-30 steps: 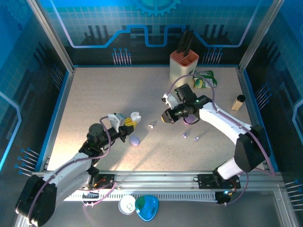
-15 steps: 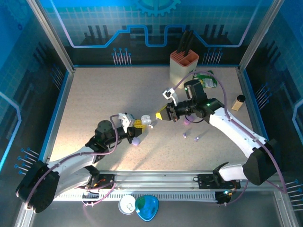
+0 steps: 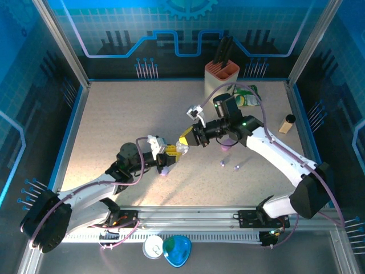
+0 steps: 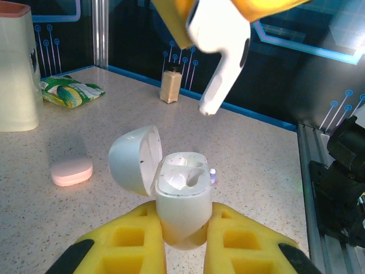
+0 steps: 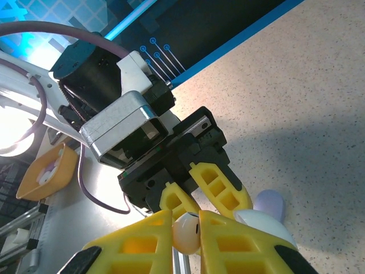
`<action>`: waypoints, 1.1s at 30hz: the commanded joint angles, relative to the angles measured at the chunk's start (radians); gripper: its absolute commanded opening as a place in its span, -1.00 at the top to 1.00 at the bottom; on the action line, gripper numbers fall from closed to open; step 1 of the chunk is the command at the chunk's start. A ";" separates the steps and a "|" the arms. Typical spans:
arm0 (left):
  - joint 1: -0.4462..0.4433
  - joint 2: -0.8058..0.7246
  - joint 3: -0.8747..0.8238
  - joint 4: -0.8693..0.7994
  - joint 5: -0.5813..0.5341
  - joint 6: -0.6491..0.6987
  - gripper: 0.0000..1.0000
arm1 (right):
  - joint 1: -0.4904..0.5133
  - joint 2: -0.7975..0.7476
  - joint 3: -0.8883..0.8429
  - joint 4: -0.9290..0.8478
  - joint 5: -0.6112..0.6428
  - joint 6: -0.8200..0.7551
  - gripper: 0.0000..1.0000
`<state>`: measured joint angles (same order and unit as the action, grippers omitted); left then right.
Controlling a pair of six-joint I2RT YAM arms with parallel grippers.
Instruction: Insert wireless bluetooth earbuds into charging case
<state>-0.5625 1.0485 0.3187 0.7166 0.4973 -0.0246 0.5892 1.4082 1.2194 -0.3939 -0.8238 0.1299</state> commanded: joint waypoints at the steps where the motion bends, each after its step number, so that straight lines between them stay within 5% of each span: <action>1: -0.007 -0.002 0.026 0.049 0.034 0.015 1.00 | 0.011 0.021 0.029 -0.003 -0.018 -0.022 0.67; 33: -0.007 -0.060 0.002 0.088 -0.010 0.032 1.00 | -0.010 0.018 0.019 -0.021 -0.014 -0.012 0.69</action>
<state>-0.5625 1.0058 0.3187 0.7612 0.4904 -0.0170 0.5880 1.4292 1.2194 -0.4019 -0.8211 0.1127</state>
